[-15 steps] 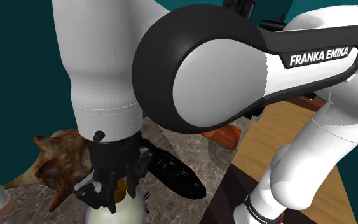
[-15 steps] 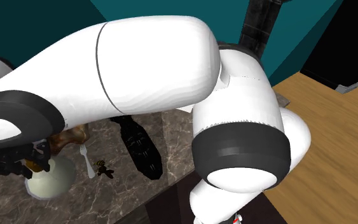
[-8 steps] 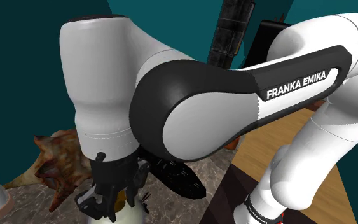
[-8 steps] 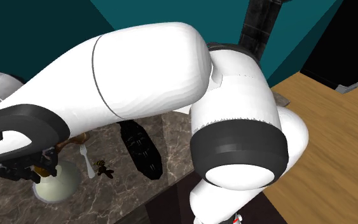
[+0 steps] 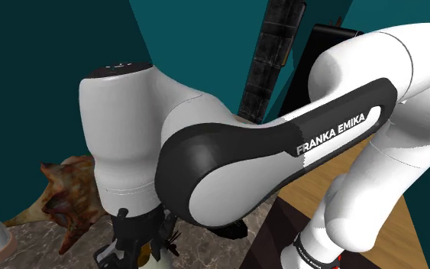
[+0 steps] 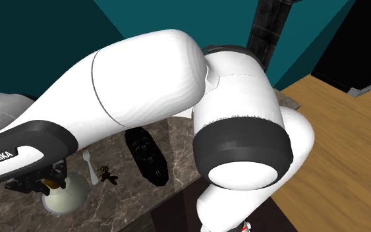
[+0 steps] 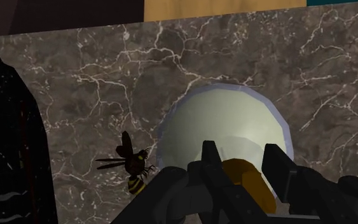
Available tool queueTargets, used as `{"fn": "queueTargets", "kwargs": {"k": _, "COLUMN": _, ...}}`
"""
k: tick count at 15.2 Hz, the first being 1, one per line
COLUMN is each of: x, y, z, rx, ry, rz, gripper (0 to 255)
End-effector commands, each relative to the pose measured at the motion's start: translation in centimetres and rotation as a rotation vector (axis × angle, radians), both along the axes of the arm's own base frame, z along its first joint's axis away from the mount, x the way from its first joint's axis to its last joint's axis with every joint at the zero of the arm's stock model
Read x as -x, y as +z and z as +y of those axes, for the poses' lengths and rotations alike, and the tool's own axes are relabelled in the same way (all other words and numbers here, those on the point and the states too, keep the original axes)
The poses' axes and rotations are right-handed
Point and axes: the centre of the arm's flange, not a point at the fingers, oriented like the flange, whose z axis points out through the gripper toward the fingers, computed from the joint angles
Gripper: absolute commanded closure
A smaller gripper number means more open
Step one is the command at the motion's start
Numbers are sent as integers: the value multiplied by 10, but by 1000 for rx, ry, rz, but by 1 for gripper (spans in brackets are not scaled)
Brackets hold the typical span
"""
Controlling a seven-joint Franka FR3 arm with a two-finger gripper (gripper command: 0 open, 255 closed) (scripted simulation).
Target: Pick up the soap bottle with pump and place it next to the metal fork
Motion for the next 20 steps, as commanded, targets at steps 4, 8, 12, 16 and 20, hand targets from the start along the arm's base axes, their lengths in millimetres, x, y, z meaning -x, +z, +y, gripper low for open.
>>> {"fn": "queueTargets", "kwargs": {"k": 4, "x": 0, "y": -27, "z": -1, "rx": -1, "ry": 0, "rz": -1, "gripper": 255}}
{"fn": "queueTargets", "kwargs": {"k": 8, "x": 0, "y": -48, "z": -1, "rx": -1, "ry": 0, "rz": -1, "gripper": 255}}
{"fn": "queueTargets", "kwargs": {"k": 12, "x": 0, "y": -66, "z": -1, "rx": -1, "ry": 0, "rz": -1, "gripper": 255}}
{"fn": "queueTargets", "kwargs": {"k": 16, "x": 0, "y": -66, "z": -1, "rx": -1, "ry": 0, "rz": -1, "gripper": 255}}
{"fn": "queueTargets", "kwargs": {"k": 20, "x": 0, "y": -66, "z": -1, "rx": -1, "ry": 0, "rz": -1, "gripper": 0}}
